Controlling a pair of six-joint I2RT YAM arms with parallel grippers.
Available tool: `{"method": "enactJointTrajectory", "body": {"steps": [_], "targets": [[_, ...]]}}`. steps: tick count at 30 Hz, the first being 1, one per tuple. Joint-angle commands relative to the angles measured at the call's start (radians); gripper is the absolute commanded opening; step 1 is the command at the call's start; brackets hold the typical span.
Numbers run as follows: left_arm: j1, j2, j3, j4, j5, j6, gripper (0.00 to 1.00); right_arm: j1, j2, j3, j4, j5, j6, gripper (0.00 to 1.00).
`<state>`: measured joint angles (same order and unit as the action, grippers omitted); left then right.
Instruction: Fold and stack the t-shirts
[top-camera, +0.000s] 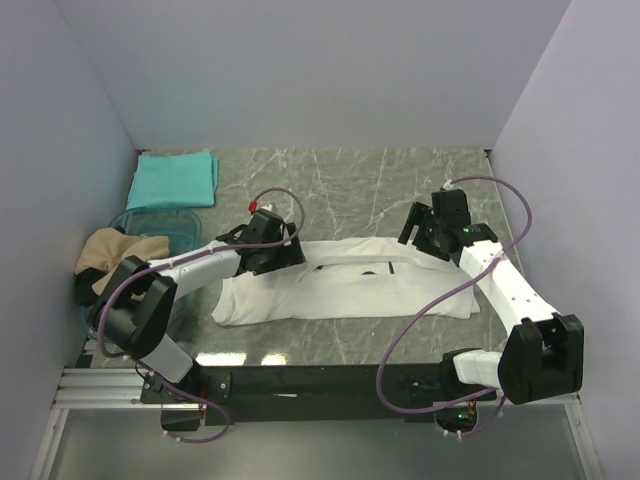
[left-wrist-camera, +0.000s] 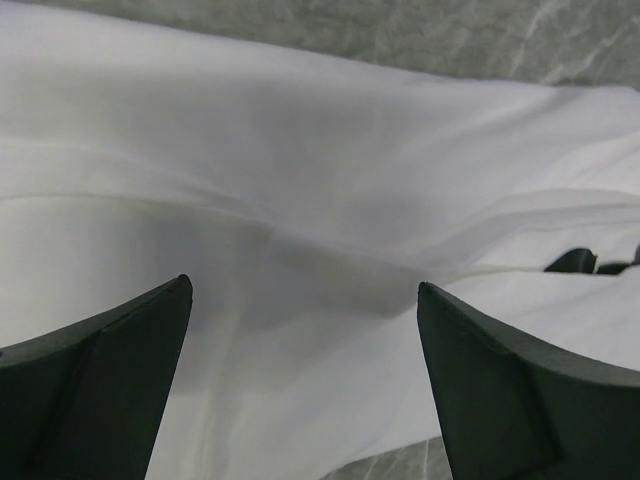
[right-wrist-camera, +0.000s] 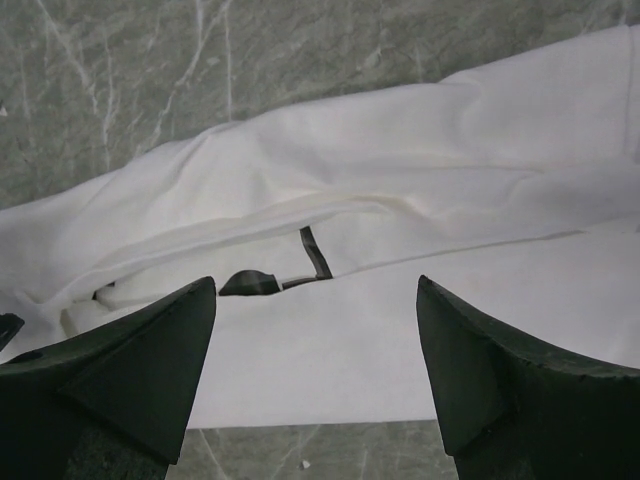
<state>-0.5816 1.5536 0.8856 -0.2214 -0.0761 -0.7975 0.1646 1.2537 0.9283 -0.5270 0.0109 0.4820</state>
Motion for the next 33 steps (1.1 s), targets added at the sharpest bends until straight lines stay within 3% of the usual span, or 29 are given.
{"method": "enactJointTrajectory", "body": {"steps": [1,19,33], "targets": [[-0.001,0.037,0.024,0.089,0.148,0.047,0.99,0.004,-0.013,-0.005,-0.01,0.032,-0.017,0.87],[-0.155,-0.003,-0.036,0.079,0.183,0.09,0.99,0.003,-0.06,-0.014,-0.027,0.078,-0.031,0.87],[-0.366,0.01,-0.025,0.067,0.148,0.176,0.99,0.003,-0.089,-0.037,-0.019,0.084,-0.045,0.87]]}}
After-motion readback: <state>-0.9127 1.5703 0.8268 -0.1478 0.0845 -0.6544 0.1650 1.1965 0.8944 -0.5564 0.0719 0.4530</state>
